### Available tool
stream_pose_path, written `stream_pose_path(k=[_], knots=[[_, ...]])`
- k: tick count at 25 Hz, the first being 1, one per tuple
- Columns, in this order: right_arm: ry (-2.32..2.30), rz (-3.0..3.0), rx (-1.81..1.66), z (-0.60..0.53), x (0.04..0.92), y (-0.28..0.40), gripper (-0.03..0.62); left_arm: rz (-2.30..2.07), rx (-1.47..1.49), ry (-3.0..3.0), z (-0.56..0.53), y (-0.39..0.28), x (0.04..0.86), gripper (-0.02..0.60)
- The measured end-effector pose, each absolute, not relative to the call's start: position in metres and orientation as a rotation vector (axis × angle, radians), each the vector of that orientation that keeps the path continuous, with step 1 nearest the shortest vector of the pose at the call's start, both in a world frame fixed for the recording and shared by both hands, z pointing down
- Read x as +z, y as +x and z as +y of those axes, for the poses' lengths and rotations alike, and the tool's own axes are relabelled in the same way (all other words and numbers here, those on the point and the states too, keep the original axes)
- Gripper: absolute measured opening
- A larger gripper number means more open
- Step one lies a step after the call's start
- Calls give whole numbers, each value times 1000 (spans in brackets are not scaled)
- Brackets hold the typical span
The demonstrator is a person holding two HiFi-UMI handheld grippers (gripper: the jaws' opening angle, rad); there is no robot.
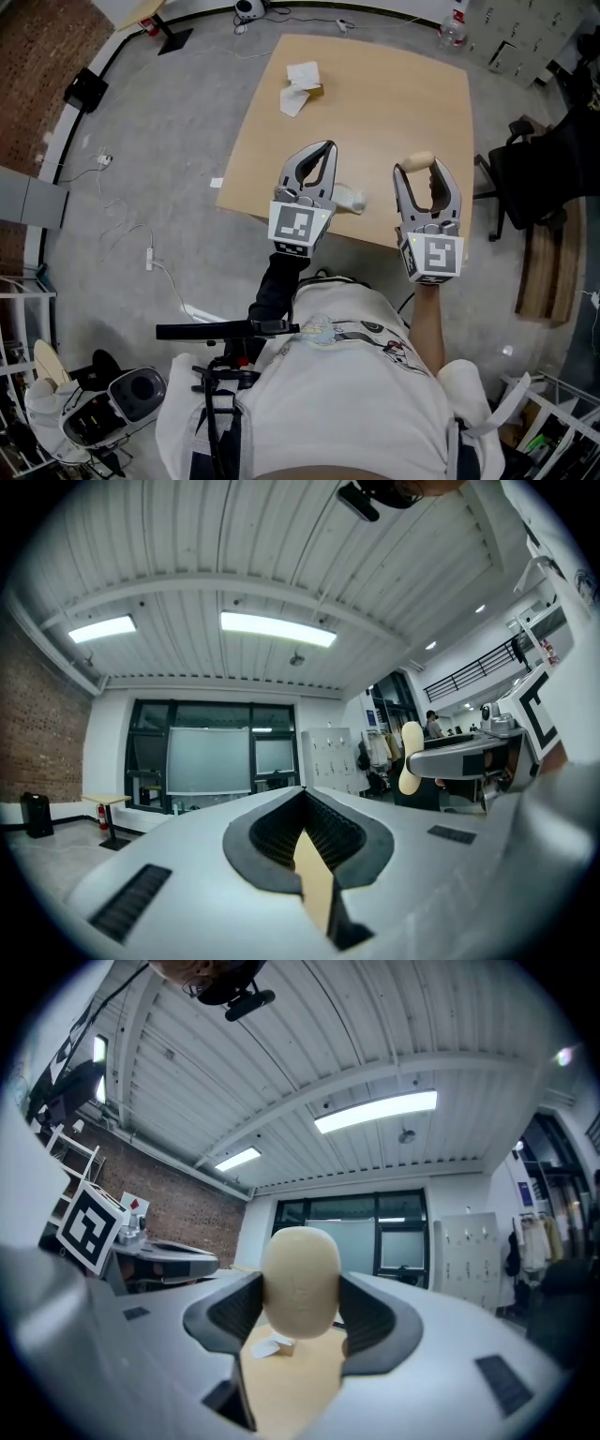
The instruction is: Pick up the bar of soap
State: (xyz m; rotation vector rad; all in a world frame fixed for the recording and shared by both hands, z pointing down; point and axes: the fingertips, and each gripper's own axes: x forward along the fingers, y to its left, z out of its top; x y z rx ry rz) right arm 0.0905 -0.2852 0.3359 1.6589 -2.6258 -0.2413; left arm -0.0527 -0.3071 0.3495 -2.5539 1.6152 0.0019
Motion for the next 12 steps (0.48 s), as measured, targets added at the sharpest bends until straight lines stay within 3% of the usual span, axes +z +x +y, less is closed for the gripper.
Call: stream_pose_path(k=[12], knots=[[1679,-2617,-242,-288,338,91,258,1613,2,-2557,-311,-54,353,5]])
